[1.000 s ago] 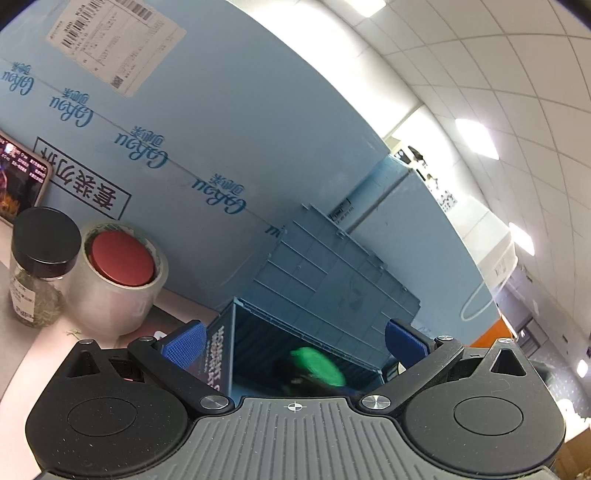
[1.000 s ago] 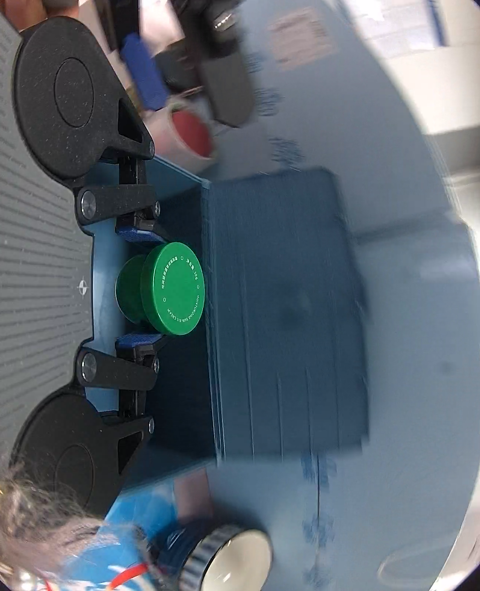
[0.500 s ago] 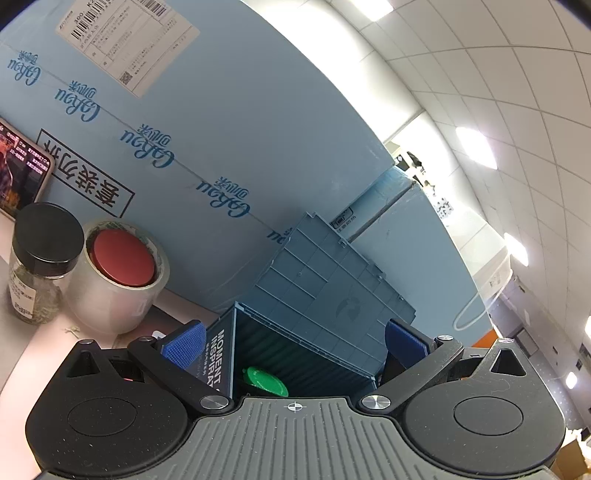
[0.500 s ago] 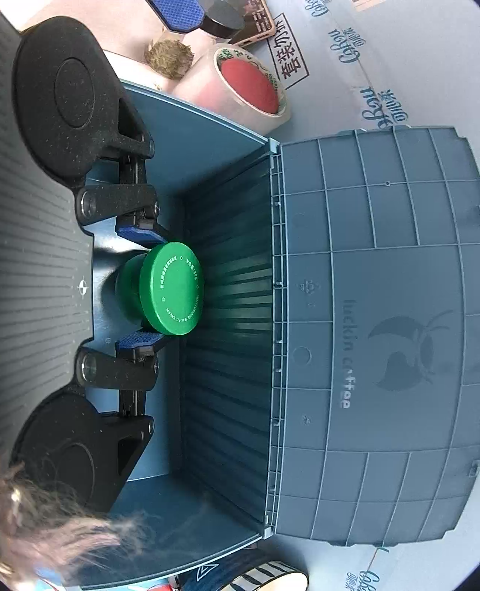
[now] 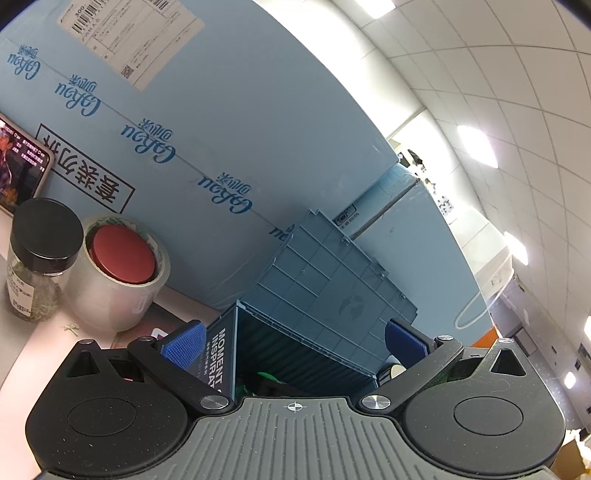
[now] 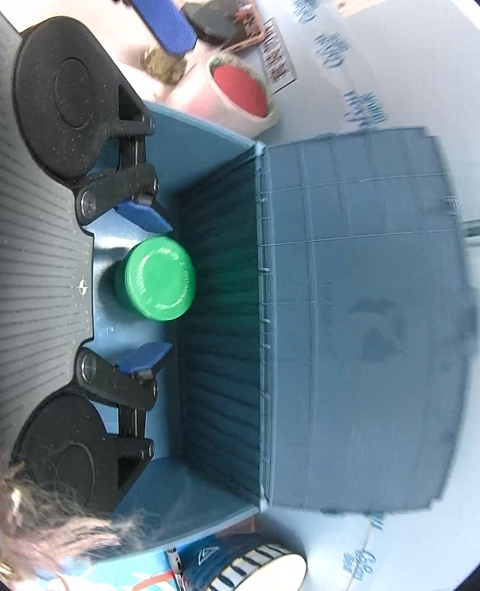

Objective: Organize rigid objects
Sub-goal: 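Move the right tool back to the mat and grasp the blue marker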

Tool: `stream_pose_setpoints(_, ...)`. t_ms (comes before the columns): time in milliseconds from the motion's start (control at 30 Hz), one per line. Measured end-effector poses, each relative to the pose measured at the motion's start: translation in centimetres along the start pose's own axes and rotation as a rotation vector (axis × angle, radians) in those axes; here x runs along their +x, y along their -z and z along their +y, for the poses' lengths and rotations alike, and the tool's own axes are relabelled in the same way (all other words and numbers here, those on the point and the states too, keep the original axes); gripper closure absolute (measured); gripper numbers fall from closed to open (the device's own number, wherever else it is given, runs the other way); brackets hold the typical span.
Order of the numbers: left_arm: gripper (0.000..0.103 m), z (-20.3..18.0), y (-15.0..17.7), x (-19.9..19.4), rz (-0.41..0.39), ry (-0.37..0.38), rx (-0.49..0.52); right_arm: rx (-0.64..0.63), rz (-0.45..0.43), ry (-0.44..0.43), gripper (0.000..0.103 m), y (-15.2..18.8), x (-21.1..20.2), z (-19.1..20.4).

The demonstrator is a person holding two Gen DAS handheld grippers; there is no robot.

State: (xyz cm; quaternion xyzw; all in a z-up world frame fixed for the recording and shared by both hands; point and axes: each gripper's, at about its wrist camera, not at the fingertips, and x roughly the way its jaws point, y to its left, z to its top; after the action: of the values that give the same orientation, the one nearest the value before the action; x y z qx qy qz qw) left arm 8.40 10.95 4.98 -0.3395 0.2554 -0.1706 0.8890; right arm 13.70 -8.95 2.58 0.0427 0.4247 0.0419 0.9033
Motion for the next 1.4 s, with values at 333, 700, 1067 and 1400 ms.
stream_pose_setpoints(333, 0.000, -1.9, 0.5, -1.0, -0.025, 0.028, 0.073, 0.052, -0.267, -0.001, 0.019, 2.1, -8.3, -3.6)
stream_pose_setpoints(700, 0.000, -5.2, 1.9, -2.1, -0.018, 0.083, 0.243, 0.129, -0.505, 0.167, 0.012, 7.4, -15.7, -11.2)
stream_pose_setpoints(1067, 0.000, -10.1, 7.3, 0.3, 0.160, 0.142, 0.550, 0.205, -0.475, 0.427, 0.011, 13.0, -15.9, -19.0)
stream_pose_setpoints(1400, 0.000, -11.8, 11.1, 1.9, 0.295, 0.209, 0.596, 0.246, -0.488, 0.419, 0.011, 17.7, -14.7, -23.5)
